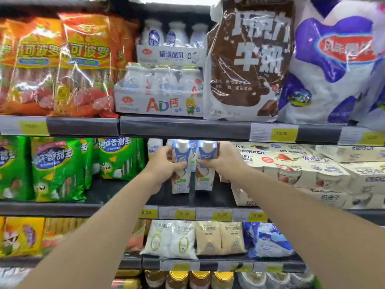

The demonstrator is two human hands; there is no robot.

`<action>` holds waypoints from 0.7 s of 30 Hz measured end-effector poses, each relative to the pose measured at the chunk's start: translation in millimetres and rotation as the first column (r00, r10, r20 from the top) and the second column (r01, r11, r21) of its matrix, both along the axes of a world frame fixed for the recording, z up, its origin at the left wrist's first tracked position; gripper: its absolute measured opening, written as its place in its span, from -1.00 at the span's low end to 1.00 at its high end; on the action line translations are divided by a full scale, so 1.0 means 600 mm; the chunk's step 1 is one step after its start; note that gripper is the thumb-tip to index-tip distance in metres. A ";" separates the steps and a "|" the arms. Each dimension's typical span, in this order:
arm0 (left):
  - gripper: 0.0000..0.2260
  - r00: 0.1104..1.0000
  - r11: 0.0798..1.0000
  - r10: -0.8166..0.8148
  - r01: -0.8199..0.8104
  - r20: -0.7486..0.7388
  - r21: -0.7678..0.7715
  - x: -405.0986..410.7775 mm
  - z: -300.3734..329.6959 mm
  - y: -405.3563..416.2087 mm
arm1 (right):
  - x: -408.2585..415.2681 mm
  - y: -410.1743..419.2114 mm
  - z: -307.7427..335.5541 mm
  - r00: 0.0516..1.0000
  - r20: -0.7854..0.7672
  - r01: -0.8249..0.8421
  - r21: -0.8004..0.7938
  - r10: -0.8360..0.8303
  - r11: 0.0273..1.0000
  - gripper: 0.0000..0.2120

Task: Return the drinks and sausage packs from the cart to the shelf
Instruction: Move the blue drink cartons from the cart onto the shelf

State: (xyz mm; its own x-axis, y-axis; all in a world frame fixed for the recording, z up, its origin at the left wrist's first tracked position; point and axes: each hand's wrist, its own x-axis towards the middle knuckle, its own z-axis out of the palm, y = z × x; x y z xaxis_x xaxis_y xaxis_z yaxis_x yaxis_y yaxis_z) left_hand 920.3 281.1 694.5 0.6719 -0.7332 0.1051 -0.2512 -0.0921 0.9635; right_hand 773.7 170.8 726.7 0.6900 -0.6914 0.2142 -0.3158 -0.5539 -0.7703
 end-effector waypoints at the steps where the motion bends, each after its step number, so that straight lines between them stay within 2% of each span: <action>1: -0.63 1.000 1.000 0.003 -0.003 0.011 -0.002 0.006 -0.004 -0.008 | 0.009 -0.006 -0.003 1.000 -0.004 0.022 -0.006 -0.022 1.000 -0.74; 4: -0.65 0.998 1.000 0.028 -0.028 0.059 -0.005 0.021 -0.014 -0.028 | 0.032 -0.022 -0.018 0.993 -0.032 0.110 -0.045 -0.111 0.993 -0.65; 9: -0.62 0.980 0.998 0.063 -0.058 0.189 -0.034 0.024 -0.029 -0.037 | 0.036 -0.024 -0.031 0.982 0.019 0.186 0.027 -0.186 0.982 -0.59; 12: -0.60 0.975 0.997 0.023 -0.037 0.219 0.061 0.022 -0.046 -0.033 | 0.028 -0.005 -0.056 0.985 0.052 0.163 0.033 -0.165 0.986 -0.51; 16: -0.64 0.951 0.979 0.030 -0.090 0.308 0.182 0.027 -0.068 -0.033 | 0.029 0.014 -0.102 0.974 -0.032 0.227 0.081 -0.225 0.970 -0.55; 21: -0.64 0.933 0.977 0.031 -0.104 0.359 0.184 0.027 -0.070 -0.048 | 0.042 0.012 -0.113 0.933 -0.100 0.342 -0.049 -0.345 0.938 -0.67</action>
